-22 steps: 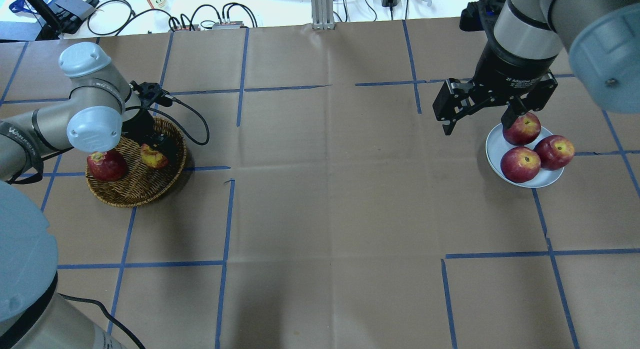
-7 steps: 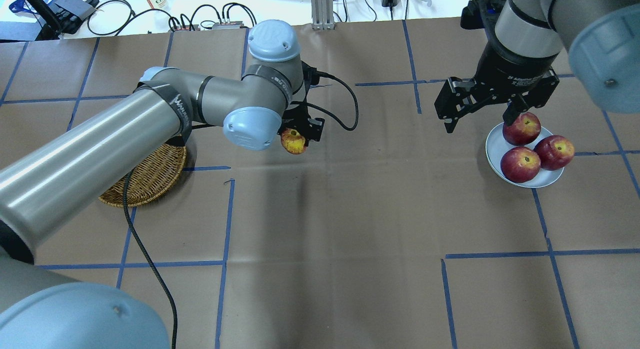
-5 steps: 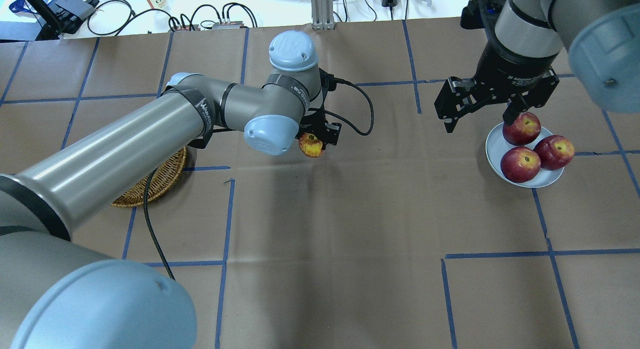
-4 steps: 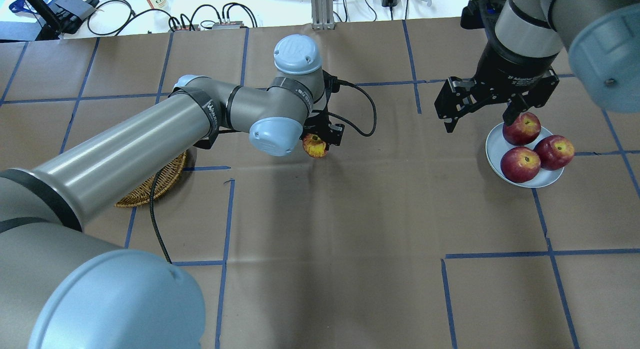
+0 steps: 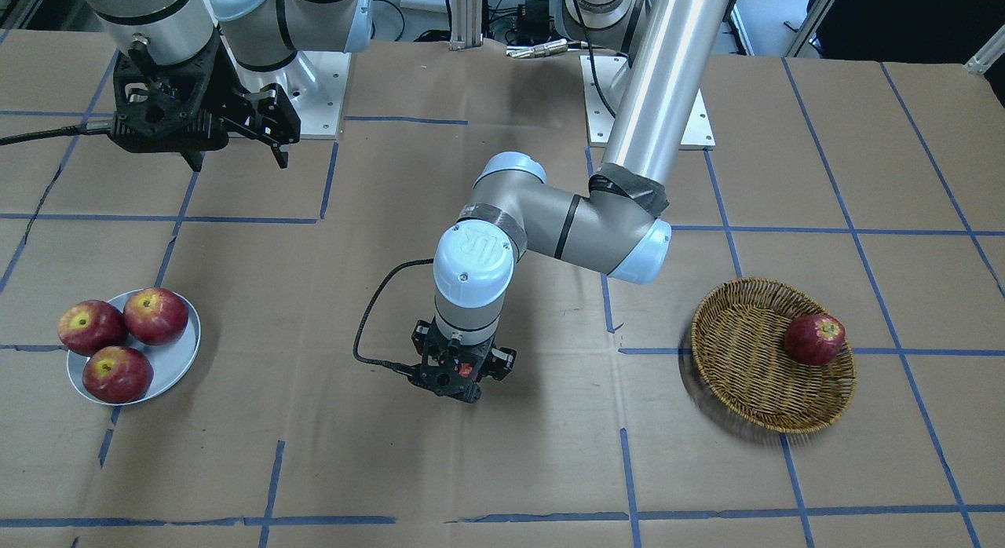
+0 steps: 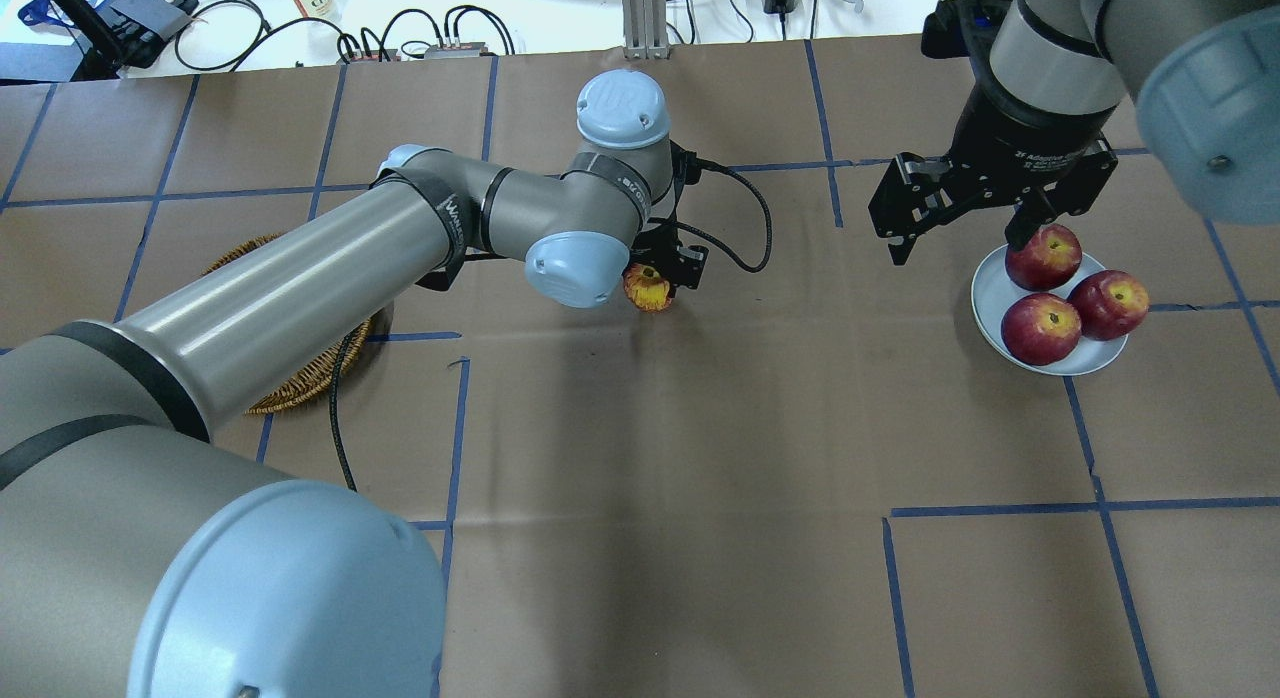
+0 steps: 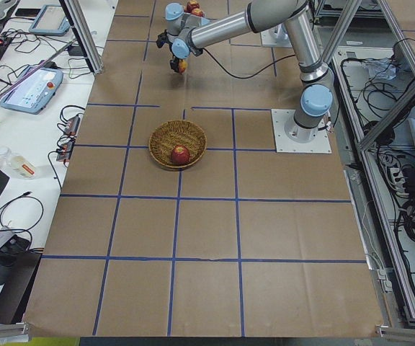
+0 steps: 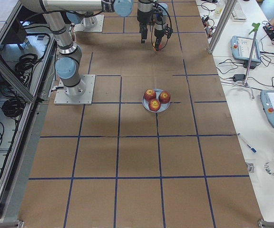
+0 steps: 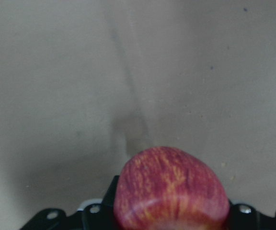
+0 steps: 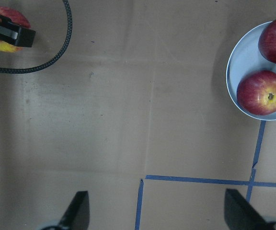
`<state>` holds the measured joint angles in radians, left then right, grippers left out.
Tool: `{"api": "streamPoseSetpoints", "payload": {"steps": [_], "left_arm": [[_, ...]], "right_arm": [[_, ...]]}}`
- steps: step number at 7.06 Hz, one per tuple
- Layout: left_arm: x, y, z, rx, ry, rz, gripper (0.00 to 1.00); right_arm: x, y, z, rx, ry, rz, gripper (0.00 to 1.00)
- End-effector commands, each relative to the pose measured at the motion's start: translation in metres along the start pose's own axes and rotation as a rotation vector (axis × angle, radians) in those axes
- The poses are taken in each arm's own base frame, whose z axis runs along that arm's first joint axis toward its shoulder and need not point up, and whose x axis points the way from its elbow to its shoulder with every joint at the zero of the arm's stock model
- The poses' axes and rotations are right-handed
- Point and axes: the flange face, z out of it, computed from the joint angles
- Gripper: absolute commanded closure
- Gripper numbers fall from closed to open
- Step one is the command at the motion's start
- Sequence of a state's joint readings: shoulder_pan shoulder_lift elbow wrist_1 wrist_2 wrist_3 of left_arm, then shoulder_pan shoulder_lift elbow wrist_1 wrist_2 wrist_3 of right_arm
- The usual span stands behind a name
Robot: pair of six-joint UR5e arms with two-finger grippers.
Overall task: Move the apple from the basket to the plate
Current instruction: 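Lower the apple onto the table center and open the left gripper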
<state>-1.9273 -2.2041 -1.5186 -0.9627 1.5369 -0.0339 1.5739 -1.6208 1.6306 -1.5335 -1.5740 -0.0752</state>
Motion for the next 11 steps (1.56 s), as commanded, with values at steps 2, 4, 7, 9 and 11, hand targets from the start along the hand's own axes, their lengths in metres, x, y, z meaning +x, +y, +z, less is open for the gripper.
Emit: {"api": "streamPoseSetpoints", "payload": {"steps": [2, 4, 7, 9, 11], "left_arm": [[0.001, 0.005, 0.008, -0.018, -0.002, 0.002, 0.53], [0.001, 0.007, 0.010, -0.024, -0.002, 0.002, 0.32], [0.003, 0.006, 0.001, -0.012, -0.002, -0.032, 0.01], [0.005, 0.006, -0.034, -0.004, -0.002, -0.031, 0.01], [-0.027, 0.029, -0.133, 0.000, -0.050, -0.065, 0.01]], "right_arm": [[0.000, 0.000, 0.000, 0.001, 0.000, 0.000, 0.00], [0.000, 0.000, 0.000, 0.001, -0.002, 0.000, 0.00], [-0.001, 0.001, -0.001, 0.003, 0.000, -0.002, 0.00], [-0.001, 0.001, -0.001, 0.003, -0.001, -0.002, 0.00], [-0.001, 0.000, 0.000, 0.001, -0.001, -0.002, 0.00]]}}
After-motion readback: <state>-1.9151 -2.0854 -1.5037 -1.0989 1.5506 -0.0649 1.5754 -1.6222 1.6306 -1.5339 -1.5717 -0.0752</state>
